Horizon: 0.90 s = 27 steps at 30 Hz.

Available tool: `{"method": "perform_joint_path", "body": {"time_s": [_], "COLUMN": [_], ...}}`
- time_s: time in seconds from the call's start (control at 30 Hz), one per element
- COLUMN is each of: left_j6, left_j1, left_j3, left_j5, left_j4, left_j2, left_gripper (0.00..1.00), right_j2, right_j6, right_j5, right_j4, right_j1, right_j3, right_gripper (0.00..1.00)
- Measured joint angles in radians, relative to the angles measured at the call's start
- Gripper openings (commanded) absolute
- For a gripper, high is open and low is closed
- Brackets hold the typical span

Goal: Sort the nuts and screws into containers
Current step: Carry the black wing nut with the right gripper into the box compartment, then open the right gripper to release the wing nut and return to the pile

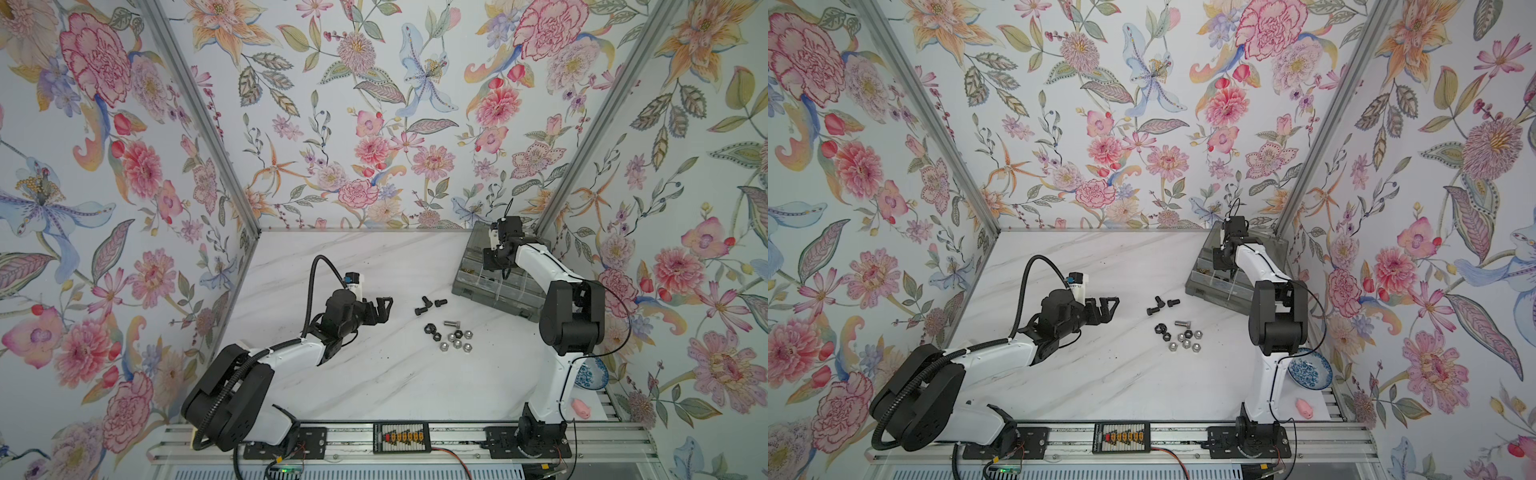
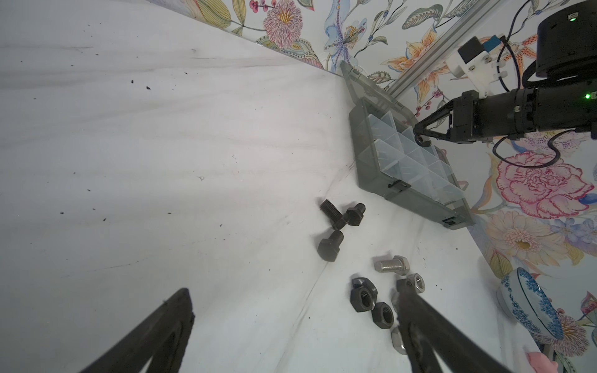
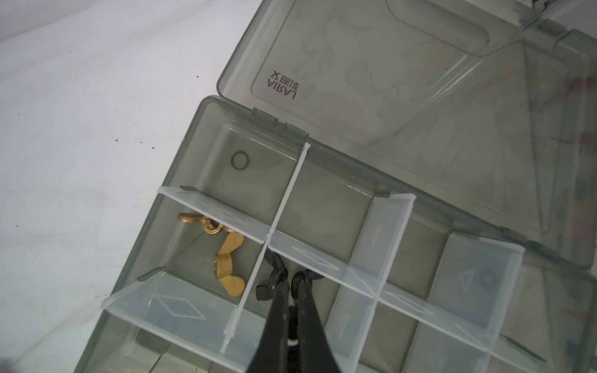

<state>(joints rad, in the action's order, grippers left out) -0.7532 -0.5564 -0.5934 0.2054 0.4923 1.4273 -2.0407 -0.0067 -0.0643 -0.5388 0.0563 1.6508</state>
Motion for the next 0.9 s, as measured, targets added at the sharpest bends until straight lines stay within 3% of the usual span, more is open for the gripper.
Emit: {"method": "perform_joint_path", "body": {"time_s": [0.4, 0.9], "left_j6": [-0.008, -0.014], "left_j1": [-0.005, -0.008], "left_j3": [0.000, 0.000], "left_j5": [0.000, -0.003], "left_j4": [0.000, 0.000], "left_j2": [-0.008, -0.010], "left_gripper": [0.99, 1.00], "right_j2": [-0.039, -0.039], "right_j6": [0.001, 0.008], "right_j5": [-0.020, -0.026], "right_j4": [0.000, 0.000], "right_j1": [-0.006, -0.006], "right_j3": [0.000, -0.001], "right_gripper": [0.05, 0.25]}}
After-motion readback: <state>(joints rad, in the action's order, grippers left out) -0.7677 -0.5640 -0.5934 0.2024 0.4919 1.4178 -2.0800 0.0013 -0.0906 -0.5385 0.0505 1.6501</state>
